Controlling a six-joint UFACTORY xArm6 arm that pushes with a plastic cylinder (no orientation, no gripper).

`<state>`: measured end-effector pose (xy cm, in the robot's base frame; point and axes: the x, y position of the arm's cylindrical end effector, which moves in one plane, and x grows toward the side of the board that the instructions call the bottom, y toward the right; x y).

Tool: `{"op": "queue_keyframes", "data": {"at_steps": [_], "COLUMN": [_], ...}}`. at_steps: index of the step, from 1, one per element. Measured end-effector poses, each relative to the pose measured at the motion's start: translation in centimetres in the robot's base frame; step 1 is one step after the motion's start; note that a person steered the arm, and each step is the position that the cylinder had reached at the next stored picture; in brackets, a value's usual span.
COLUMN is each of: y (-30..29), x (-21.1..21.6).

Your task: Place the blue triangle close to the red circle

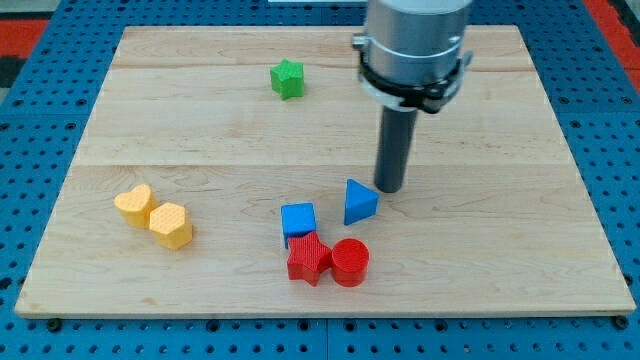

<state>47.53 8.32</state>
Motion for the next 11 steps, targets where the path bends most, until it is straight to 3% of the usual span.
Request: {"op": "queue_keyframes", "data": {"at_steps": [3, 5, 7, 11], "y": [-3.6, -5.1, -9.1, -6.0], "x": [2.8, 0.3, 2.1, 0.5]}}
